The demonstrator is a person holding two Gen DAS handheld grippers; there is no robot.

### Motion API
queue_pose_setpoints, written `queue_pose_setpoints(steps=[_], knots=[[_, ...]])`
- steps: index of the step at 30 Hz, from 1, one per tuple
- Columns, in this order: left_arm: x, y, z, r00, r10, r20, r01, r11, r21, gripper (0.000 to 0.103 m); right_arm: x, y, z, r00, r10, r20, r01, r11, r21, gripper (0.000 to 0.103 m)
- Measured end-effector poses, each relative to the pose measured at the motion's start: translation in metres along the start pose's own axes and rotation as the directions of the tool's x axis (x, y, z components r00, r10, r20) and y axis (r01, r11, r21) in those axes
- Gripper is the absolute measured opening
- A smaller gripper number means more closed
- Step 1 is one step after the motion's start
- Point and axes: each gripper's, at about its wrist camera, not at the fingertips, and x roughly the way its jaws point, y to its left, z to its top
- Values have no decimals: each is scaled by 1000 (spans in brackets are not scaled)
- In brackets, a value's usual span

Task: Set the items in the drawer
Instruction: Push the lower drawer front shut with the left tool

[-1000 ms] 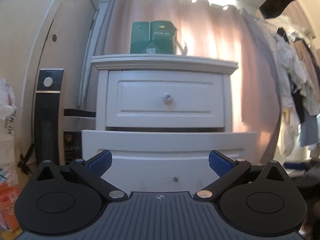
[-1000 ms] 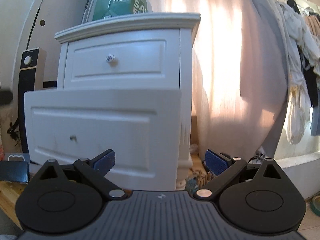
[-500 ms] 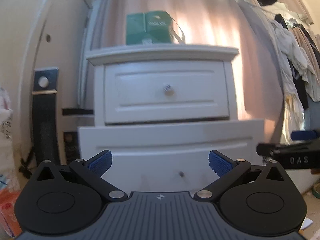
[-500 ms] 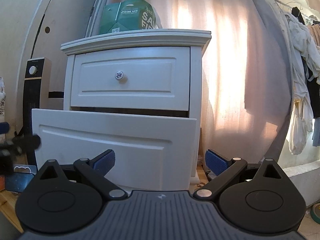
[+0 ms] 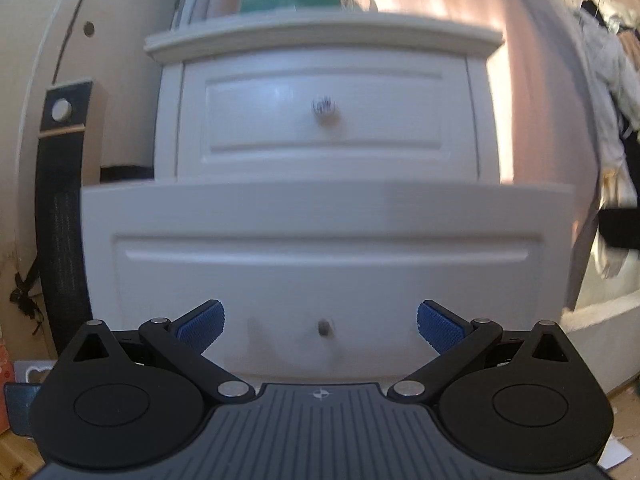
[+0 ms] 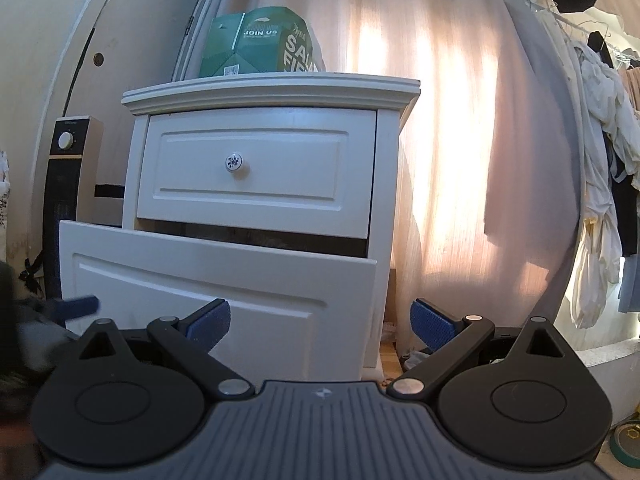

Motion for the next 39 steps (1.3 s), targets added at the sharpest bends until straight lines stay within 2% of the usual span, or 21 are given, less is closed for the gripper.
queue_pose_setpoints(steps=[5, 8, 25, 39], knots=[[16, -4, -7, 1000, -17, -22, 17, 999, -30, 103, 5, -5, -3, 1000, 13, 3, -13, 1000, 6, 103], [16, -7, -5, 1000, -10, 2, 10, 1000, -13, 103, 8, -7, -5, 1000, 9, -5, -9, 1000, 13, 103], [38, -7, -1, 999, -37, -15, 37, 999, 14, 103, 19, -14, -16, 999, 36, -6, -36, 998, 58, 103], [64, -8, 5, 999, -35, -19, 36, 999, 28, 103, 30, -10, -13, 999, 39, 11, -39, 999, 3, 103]])
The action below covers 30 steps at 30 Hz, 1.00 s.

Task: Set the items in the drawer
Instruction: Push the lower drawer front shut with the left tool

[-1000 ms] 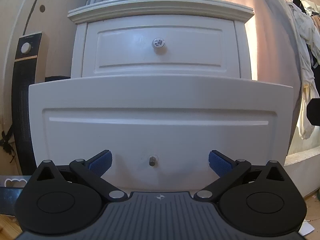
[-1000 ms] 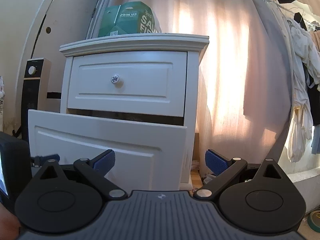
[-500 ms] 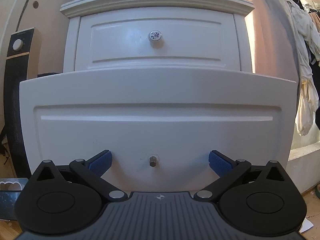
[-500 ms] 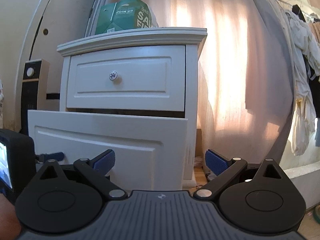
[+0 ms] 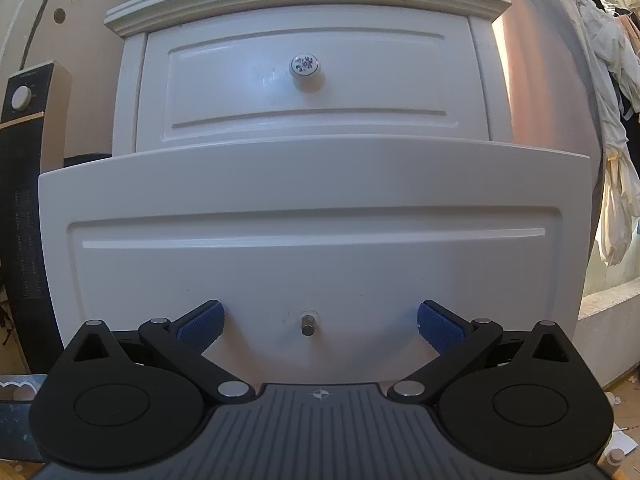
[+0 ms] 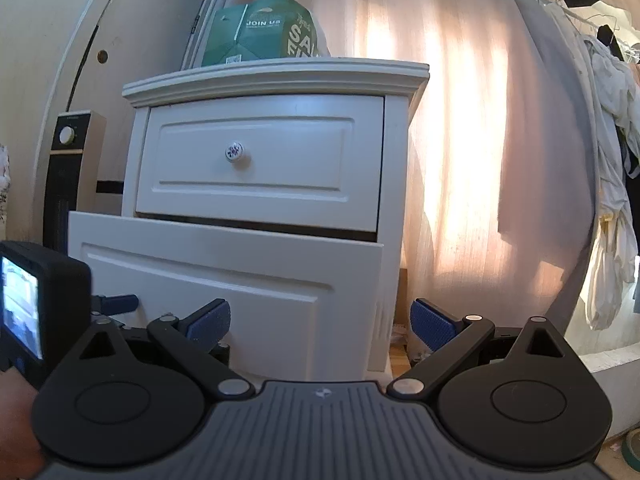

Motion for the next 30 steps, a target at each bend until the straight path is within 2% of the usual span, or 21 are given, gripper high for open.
queue_pose_setpoints(steps=[30], knots=[[97, -3, 15, 1000, 6, -13, -5, 1000, 21, 103, 45, -5, 0, 1000, 21, 13, -21, 1000, -14, 103]])
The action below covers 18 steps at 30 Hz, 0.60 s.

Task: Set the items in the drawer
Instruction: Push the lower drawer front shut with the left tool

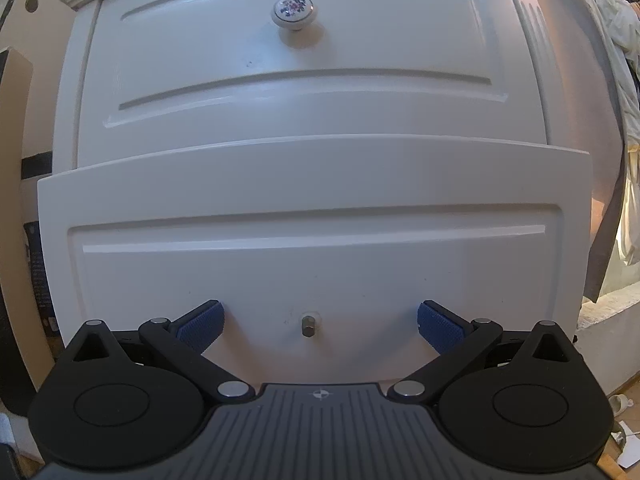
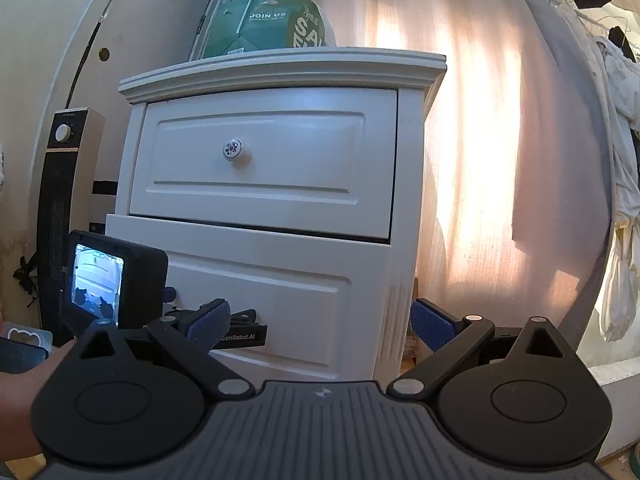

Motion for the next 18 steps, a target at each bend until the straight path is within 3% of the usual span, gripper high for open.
queue_pose_setpoints(steps=[18], knots=[[33, -2, 5, 1000, -1, -11, 1, 1000, -10, 103, 20, -7, -10, 999, -5, -46, 5, 1000, -6, 103]])
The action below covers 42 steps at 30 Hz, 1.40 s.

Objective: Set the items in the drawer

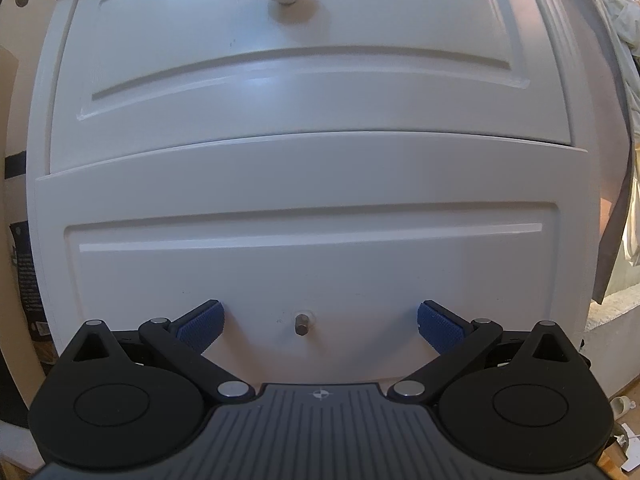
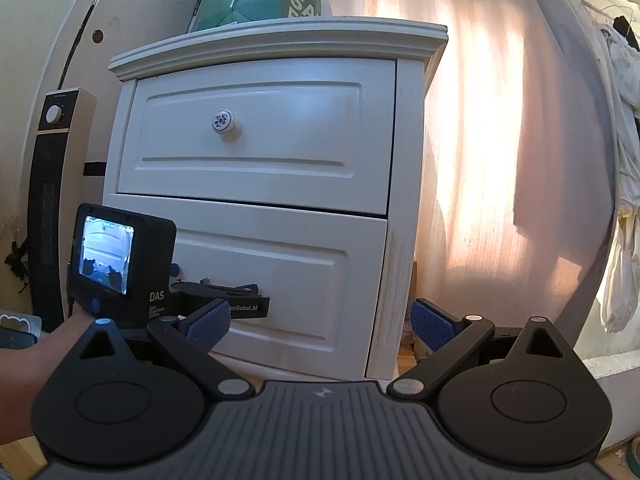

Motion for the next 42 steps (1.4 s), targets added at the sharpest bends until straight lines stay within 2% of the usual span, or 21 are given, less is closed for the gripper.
queue_pose_setpoints(steps=[17, 25, 39, 40, 42], knots=[[12, -5, 0, 1000, 9, 6, -10, 1000, 18, 103, 0, 0, 1, 1000, 7, 3, -7, 1000, 2, 103], [5, -4, 3, 1000, 7, 15, -7, 1000, 5, 103, -5, -3, 4, 1000, -1, 12, 1, 1000, 9, 103], [-67, 28, 10, 1000, 1, 29, 0, 999, -45, 103, -9, 12, 11, 998, 35, 43, -36, 999, 29, 103], [-86, 37, 10, 999, 5, 34, -3, 999, -48, 103, -9, 13, 12, 998, 35, 46, -36, 999, 33, 103], [-94, 50, 10, 998, 24, 51, -21, 998, -54, 103, -11, 16, 13, 998, 38, 47, -39, 998, 40, 103]])
